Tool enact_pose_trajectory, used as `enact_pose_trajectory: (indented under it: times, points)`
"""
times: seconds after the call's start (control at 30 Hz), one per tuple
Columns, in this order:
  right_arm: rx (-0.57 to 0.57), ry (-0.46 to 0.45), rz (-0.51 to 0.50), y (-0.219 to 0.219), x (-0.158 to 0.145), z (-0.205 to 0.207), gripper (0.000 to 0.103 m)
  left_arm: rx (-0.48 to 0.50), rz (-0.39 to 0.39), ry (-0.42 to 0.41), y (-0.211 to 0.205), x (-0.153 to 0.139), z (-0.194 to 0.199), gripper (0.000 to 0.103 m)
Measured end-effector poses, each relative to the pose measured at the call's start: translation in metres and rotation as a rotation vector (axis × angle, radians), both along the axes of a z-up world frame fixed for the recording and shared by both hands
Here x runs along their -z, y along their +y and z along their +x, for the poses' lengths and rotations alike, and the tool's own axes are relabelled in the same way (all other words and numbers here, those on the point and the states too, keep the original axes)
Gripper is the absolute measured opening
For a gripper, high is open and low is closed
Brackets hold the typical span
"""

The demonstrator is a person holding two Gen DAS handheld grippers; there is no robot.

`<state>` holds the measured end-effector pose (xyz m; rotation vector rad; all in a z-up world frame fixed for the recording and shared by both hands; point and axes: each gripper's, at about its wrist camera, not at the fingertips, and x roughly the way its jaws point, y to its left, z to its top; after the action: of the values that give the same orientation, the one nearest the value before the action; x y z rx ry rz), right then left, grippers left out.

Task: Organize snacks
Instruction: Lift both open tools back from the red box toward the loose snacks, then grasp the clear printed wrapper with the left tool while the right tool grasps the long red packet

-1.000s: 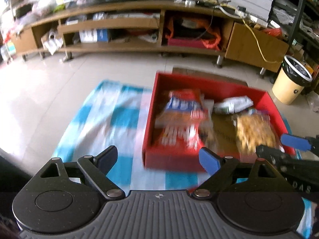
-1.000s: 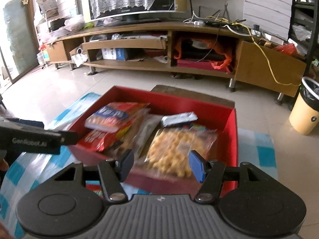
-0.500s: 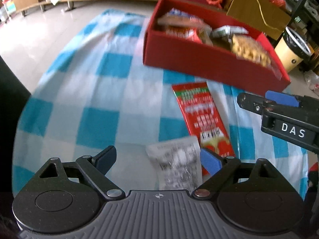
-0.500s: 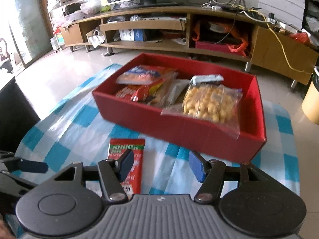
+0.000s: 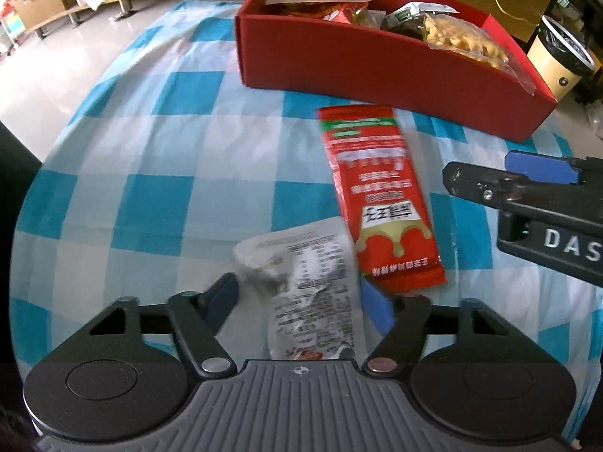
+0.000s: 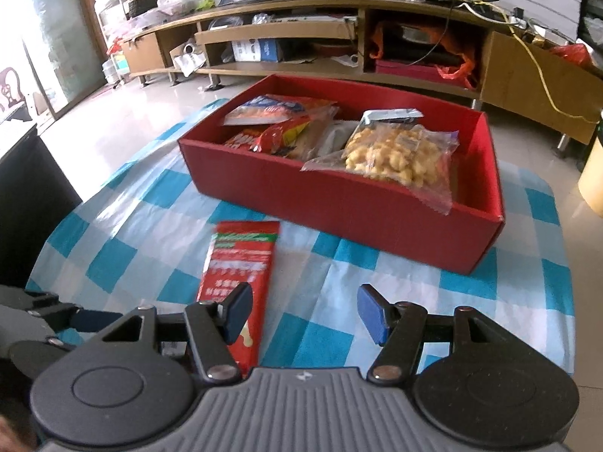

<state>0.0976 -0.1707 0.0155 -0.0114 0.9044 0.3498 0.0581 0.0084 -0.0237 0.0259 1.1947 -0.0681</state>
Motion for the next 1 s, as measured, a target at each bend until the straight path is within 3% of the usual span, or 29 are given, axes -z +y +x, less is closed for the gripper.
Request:
enact_pose_trajectory:
  times: [0.07,0.2,0.27,0.4,0.53,0.6,0.67,0.73,0.77,0.87,1.0]
  points:
    - [-0.013,0.017,-0.006,0.005,0.003,0.003,0.057,-0.005,0.000,0.003,0.007,-0.003,-0.002,0.061]
    - [-0.028,0.053,-0.014,0.019,0.010,0.011,0.059,-0.030,-0.034,-0.009,0.024,-0.010,-0.004,0.057]
    - [-0.031,0.072,-0.019,0.028,0.015,0.018,0.069,-0.042,-0.028,-0.026,0.032,-0.012,-0.005,0.057]
    - [-0.010,0.113,-0.070,0.049,0.026,0.034,0.071,-0.051,-0.023,-0.028,0.044,-0.011,-0.003,0.057]
    - [0.009,0.127,-0.063,0.060,0.029,0.039,0.075,-0.026,-0.025,-0.030,0.046,-0.010,-0.005,0.060]
    - [-0.011,0.150,-0.107,0.070,0.034,0.040,0.082,-0.022,-0.002,-0.031,0.047,-0.007,-0.005,0.069]
    - [0.006,0.109,-0.174,0.078,0.037,0.036,0.096,-0.032,0.006,-0.035,0.050,-0.004,-0.004,0.070]
    - [0.041,0.138,-0.141,0.072,0.040,0.038,0.100,-0.028,-0.002,-0.046,0.051,-0.004,-0.006,0.071]
    - [0.064,0.161,-0.105,0.066,0.042,0.040,0.101,-0.018,0.003,-0.048,0.049,-0.003,-0.007,0.073]
    - [0.050,0.146,-0.123,0.067,0.043,0.036,0.101,-0.014,0.046,-0.034,0.047,0.002,-0.009,0.084]
    - [0.047,0.155,-0.124,0.067,0.043,0.036,0.101,-0.017,0.035,-0.041,0.050,0.001,-0.011,0.084]
